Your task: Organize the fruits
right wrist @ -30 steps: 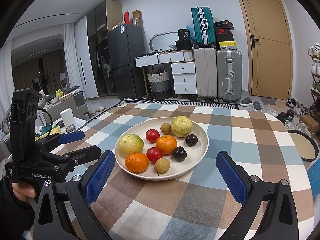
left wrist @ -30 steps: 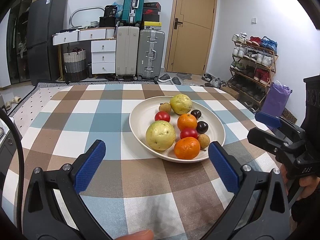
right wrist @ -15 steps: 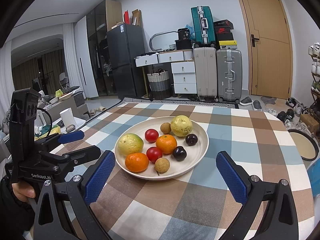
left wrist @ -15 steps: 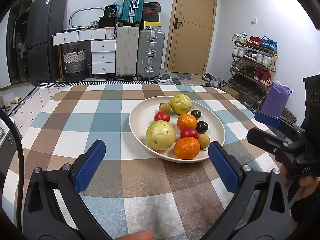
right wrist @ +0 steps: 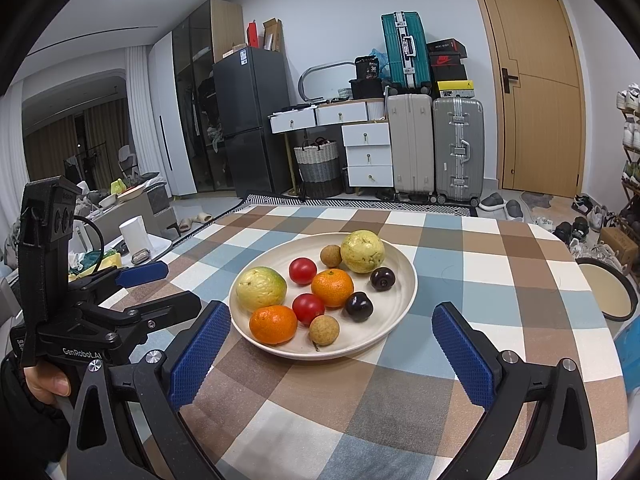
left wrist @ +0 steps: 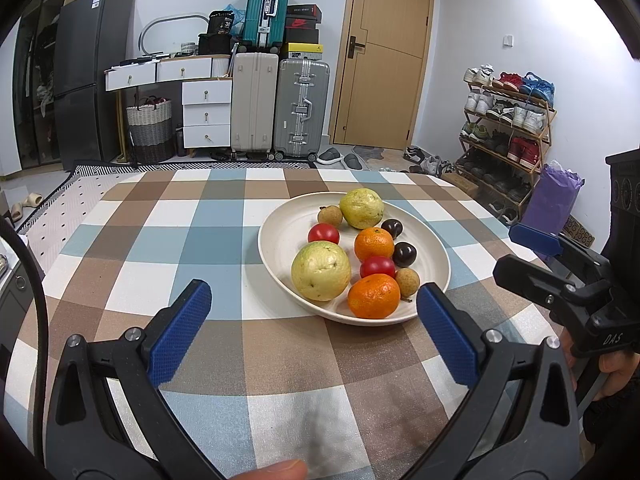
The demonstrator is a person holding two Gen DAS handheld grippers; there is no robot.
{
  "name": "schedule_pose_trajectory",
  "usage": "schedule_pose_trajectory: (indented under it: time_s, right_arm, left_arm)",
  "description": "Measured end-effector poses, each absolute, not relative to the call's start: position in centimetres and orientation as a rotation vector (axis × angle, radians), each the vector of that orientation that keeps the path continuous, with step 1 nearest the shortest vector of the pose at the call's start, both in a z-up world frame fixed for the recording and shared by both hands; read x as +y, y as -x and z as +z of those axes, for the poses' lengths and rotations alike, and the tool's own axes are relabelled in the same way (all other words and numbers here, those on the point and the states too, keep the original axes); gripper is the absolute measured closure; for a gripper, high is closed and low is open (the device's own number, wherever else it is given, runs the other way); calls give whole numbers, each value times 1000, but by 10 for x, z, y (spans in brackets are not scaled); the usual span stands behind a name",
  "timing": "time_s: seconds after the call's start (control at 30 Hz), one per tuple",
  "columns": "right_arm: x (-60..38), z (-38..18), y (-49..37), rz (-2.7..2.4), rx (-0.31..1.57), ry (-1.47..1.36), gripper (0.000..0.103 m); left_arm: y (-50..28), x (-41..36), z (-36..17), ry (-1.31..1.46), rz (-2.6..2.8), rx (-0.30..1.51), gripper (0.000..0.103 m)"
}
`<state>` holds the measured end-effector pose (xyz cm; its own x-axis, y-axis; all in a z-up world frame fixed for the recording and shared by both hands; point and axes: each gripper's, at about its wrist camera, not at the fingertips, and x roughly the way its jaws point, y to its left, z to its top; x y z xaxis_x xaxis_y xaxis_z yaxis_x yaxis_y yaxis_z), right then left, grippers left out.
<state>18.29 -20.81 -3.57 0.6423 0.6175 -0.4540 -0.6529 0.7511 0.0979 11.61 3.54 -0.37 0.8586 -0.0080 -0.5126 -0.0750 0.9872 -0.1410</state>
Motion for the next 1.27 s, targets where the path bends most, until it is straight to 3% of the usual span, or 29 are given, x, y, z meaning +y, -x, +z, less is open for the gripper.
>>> schedule_pose_trajectory:
  time_s: [1.27]
  right_arm:
    - [-207,-37,-182,726,488,82,0]
  left_arm:
    - [-116,35,-4,159,35,537,1]
